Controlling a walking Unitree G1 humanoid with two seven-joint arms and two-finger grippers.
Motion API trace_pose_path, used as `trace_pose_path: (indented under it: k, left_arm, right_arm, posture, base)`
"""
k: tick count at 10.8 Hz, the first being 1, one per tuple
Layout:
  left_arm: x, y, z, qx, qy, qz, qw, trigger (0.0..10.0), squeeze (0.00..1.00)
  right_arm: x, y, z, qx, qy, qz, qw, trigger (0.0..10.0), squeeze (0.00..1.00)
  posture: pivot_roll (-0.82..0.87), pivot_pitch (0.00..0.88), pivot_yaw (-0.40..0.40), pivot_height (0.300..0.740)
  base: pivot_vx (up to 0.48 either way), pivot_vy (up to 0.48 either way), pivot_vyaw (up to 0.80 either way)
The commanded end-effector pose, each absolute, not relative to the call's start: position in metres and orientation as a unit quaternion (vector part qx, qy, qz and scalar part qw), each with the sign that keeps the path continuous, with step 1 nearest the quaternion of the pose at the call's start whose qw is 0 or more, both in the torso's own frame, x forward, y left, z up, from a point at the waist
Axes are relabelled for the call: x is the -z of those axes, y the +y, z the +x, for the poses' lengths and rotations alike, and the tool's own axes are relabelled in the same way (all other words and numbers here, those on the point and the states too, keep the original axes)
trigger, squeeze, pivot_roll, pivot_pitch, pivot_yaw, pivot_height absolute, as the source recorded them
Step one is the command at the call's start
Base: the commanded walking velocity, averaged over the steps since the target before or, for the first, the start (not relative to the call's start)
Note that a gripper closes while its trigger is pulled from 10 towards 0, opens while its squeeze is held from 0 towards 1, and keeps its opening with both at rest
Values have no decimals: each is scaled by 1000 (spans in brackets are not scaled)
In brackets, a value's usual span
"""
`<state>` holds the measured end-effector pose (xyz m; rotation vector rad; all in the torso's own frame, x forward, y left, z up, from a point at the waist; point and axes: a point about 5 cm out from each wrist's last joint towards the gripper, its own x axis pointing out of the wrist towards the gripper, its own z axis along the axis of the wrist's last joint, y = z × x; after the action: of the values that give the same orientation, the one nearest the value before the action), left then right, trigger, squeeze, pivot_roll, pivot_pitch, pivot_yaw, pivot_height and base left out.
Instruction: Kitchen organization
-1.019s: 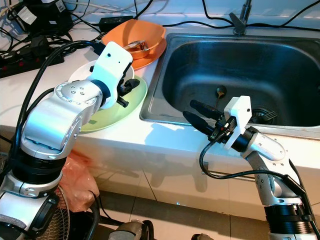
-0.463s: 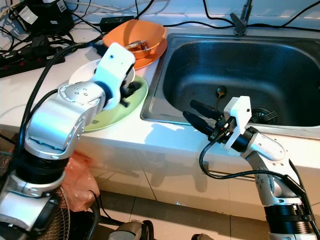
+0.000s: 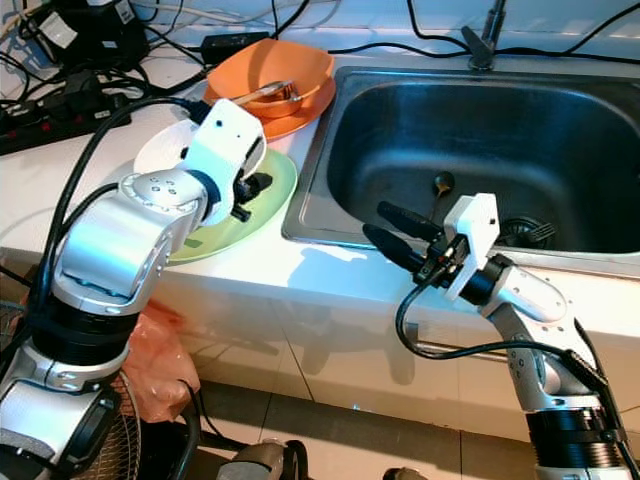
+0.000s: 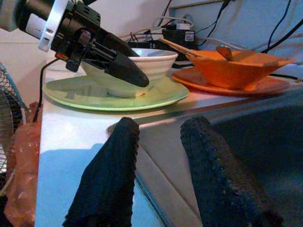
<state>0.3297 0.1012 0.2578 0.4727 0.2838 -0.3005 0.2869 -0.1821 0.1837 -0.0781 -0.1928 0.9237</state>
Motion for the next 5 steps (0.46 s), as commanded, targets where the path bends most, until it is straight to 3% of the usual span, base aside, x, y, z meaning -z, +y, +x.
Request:
trace_pose_path:
  k: [1,5]
  left_arm:
    - [-257,102,329,146,142,235,950,0,0]
    - [-258,97,327,159,137,236,949,0,0]
  right_arm:
    - [-184,-180,287,-455,-95,-42,885,10000,0]
    - [-185,-180,287,-454,-95,-43,885,10000,0]
  posture:
    - [94,129,100,740]
    - [92,127,101,740]
  base:
    - [0,0,0]
    - [0,0,0]
